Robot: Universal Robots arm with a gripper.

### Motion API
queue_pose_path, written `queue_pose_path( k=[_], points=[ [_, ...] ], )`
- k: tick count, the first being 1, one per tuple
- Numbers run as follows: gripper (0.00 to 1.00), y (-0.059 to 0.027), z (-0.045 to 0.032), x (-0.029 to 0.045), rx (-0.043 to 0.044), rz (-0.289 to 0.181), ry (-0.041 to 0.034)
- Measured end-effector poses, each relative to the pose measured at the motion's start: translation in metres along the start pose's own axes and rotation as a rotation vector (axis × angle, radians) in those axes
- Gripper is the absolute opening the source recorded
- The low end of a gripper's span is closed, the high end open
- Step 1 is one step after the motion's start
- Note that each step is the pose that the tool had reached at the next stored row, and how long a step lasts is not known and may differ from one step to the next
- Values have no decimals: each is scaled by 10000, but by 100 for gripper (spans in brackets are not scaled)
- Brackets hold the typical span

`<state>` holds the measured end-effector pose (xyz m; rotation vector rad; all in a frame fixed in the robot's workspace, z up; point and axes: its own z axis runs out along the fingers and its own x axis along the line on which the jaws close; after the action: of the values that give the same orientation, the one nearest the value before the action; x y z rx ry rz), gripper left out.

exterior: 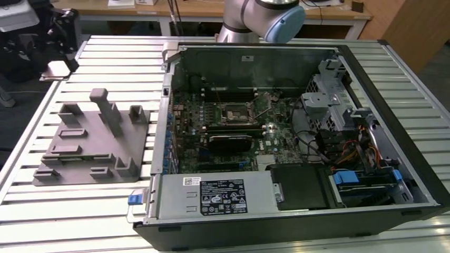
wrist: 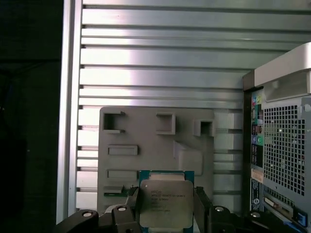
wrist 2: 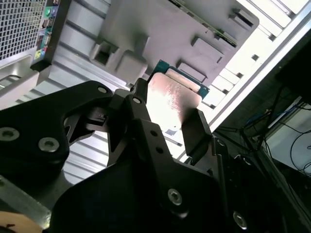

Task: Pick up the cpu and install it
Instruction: 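Pick up the cpu and move it towards the insertion slot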

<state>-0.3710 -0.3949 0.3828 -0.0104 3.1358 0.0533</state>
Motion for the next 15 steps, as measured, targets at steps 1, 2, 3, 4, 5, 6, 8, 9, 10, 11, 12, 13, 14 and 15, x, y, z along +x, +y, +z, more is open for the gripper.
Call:
queue_pose_path(
  k=[1, 2, 3, 4, 5, 6, 8, 9, 10, 11, 12, 13, 14, 15],
  points=[
    [53, 0, 1, -36, 0, 0, 0],
    [53, 0, 0, -71, 0, 1, 0],
    [53, -1, 0, -110, 0, 0, 0],
    [53, -1, 0, -145, 0, 0, 1],
    [53, -1, 1, -181, 0, 0, 1],
    [53, -1, 1, -217, 0, 0, 0],
    [53, -2, 1, -288, 0, 0, 1],
    [53, -2, 1, -323, 0, 0, 1],
    [53, -2, 1, -360, 0, 0, 1],
    [53, -3, 2, -394, 0, 0, -1],
    [53, -3, 2, -427, 0, 1, 0],
    [53, -3, 2, -458, 0, 0, 0],
    [53, -3, 2, -489, 0, 0, 1],
    [53, -3, 2, -520, 1, 0, 1]
  ],
)
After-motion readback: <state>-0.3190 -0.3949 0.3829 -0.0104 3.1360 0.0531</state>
